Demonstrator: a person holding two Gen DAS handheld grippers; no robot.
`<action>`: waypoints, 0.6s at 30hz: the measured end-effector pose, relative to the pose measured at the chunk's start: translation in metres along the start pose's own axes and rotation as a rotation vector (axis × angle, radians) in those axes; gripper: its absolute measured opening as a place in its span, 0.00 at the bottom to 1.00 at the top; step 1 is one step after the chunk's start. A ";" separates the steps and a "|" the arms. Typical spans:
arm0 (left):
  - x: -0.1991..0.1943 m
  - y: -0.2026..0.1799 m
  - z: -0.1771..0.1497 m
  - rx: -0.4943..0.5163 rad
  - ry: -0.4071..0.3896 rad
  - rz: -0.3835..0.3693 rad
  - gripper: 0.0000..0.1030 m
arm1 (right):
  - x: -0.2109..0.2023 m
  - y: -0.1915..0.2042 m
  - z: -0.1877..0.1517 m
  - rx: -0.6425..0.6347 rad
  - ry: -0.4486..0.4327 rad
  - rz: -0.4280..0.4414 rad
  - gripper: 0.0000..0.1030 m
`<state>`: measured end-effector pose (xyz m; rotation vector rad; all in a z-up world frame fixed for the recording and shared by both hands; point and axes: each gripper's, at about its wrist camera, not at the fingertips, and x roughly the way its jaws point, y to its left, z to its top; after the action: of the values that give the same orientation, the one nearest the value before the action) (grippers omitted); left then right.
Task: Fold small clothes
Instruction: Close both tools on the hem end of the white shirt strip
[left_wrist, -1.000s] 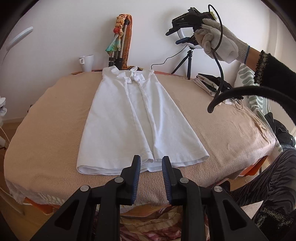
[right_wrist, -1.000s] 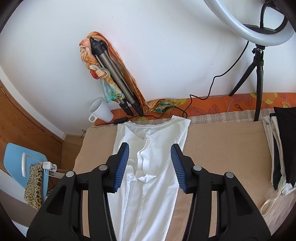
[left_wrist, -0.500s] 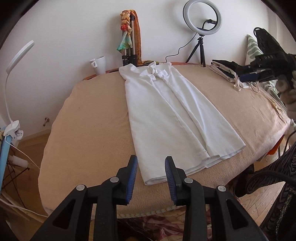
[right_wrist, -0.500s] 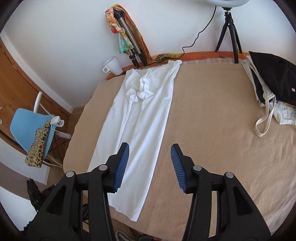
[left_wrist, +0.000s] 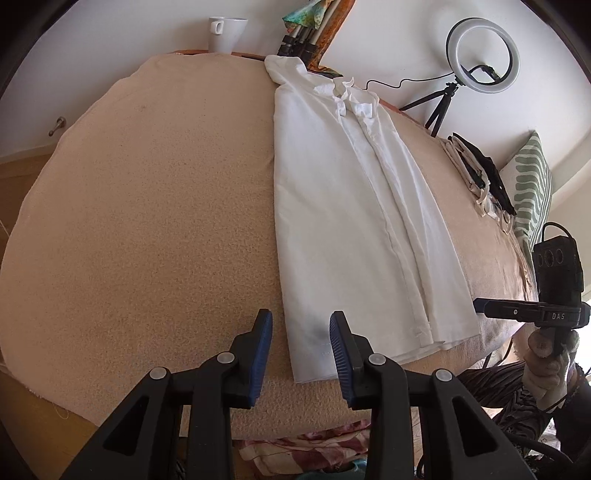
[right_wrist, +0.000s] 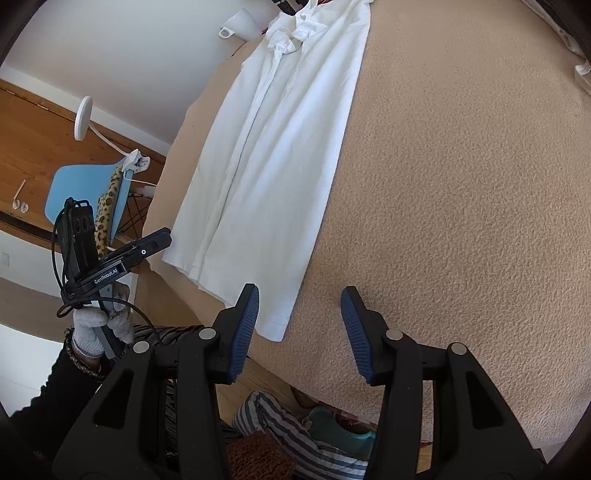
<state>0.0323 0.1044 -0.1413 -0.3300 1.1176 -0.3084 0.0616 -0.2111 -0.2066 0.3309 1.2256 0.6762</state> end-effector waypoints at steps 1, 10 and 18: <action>0.001 0.001 -0.001 -0.009 0.004 -0.009 0.30 | 0.000 -0.002 -0.001 0.005 -0.003 0.018 0.48; 0.007 0.003 0.003 -0.035 0.026 -0.020 0.04 | 0.022 -0.003 -0.007 0.042 0.085 0.130 0.09; -0.002 -0.004 -0.001 0.004 -0.014 -0.001 0.00 | 0.016 -0.005 -0.015 0.024 0.076 0.094 0.05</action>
<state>0.0303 0.1020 -0.1381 -0.3289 1.1029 -0.3083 0.0518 -0.2066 -0.2261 0.3878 1.2973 0.7608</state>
